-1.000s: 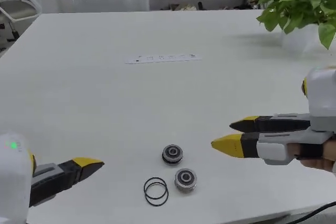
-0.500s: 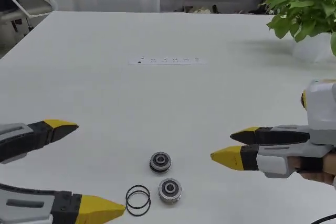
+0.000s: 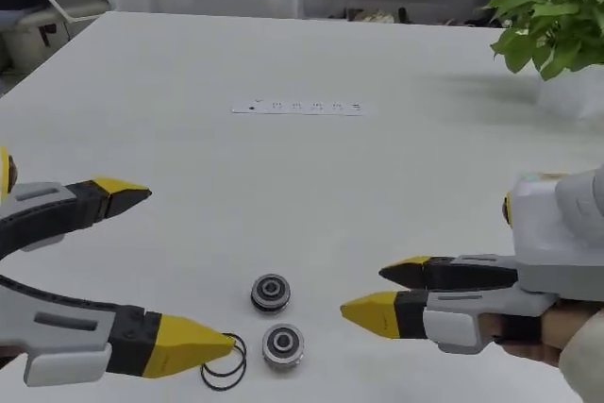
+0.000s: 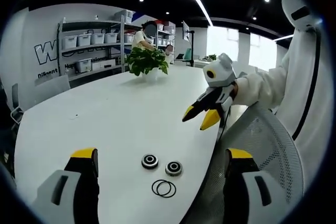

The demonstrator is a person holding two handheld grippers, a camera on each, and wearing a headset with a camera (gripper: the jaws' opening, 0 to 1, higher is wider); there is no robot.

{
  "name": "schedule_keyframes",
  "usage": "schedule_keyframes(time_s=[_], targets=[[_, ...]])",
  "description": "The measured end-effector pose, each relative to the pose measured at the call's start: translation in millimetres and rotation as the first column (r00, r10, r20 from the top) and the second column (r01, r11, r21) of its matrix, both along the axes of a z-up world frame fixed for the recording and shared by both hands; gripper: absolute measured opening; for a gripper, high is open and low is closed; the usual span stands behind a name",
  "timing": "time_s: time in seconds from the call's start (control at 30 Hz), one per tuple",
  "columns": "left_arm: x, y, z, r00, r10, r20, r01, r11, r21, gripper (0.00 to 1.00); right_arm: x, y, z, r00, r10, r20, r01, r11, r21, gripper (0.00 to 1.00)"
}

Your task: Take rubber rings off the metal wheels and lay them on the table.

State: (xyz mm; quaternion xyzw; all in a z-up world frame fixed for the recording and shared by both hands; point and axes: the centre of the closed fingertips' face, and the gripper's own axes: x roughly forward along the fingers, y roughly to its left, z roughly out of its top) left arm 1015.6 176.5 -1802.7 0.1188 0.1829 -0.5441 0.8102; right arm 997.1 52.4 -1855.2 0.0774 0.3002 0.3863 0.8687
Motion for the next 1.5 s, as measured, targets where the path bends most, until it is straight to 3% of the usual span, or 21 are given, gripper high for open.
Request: schedule_keyframes(time_s=[0.13, 0.3, 0.43, 0.6, 0.67, 0.77, 1.0, 1.13, 1.4, 1.5], targets=[[0.4, -1.0, 1.5, 1.0, 0.017, -0.005, -0.017, 1.0, 0.001, 0.99, -0.6, -5.8, -0.5, 1.0, 0.008, -0.005, -0.008, 1.0, 0.006, 0.47], [-0.7, -4.3, 2.5, 0.999, -0.039, -0.012, 0.039, 0.999, 0.012, 0.99, 1.7, -3.4, -4.5, 1.0, 0.012, 0.004, -0.011, 1.0, -0.007, 0.49], [15.8, -7.2, 3.1, 0.999, -0.043, -0.007, 0.043, 0.999, 0.018, 0.99, 10.2, 2.3, 1.7, 0.999, 0.0, 0.038, -0.001, 1.0, 0.017, 0.49], [22.6, -12.8, 10.8, 0.994, -0.1, 0.034, 0.1, 0.995, 0.026, 0.97, 19.3, 7.9, 6.3, 0.998, -0.002, 0.056, 0.002, 1.0, -0.005, 0.48], [27.6, -14.2, 17.0, 0.992, -0.114, 0.056, 0.114, 0.993, 0.009, 0.96, 24.7, 9.5, 12.7, 0.997, -0.008, 0.075, 0.009, 1.0, -0.006, 0.49], [34.1, -14.8, 22.9, 0.989, -0.128, 0.067, 0.129, 0.992, -0.007, 0.96, 33.7, 10.8, 21.6, 0.994, -0.024, 0.106, 0.025, 1.0, -0.007, 0.49], [44.0, -13.2, 31.9, 0.974, -0.204, 0.099, 0.203, 0.979, 0.021, 0.88, 53.8, 18.9, 45.2, 0.983, -0.041, 0.179, 0.043, 0.999, -0.005, 0.49], [47.9, -12.9, 37.2, 0.964, -0.235, 0.121, 0.234, 0.972, 0.02, 0.88, 63.6, 30.0, 56.9, 0.971, -0.023, 0.237, 0.034, 0.999, -0.041, 0.5], [52.7, -6.3, 45.5, 0.947, -0.28, 0.157, 0.28, 0.96, 0.027, 0.83, 71.5, 42.6, 54.9, 0.966, -0.037, 0.254, 0.049, 0.998, -0.044, 0.48], [58.5, -4.0, 46.0, 0.952, -0.265, 0.151, 0.267, 0.964, 0.01, 0.8, 77.2, 37.5, 47.3, 0.967, -0.034, 0.253, 0.062, 0.993, -0.103, 0.47]])
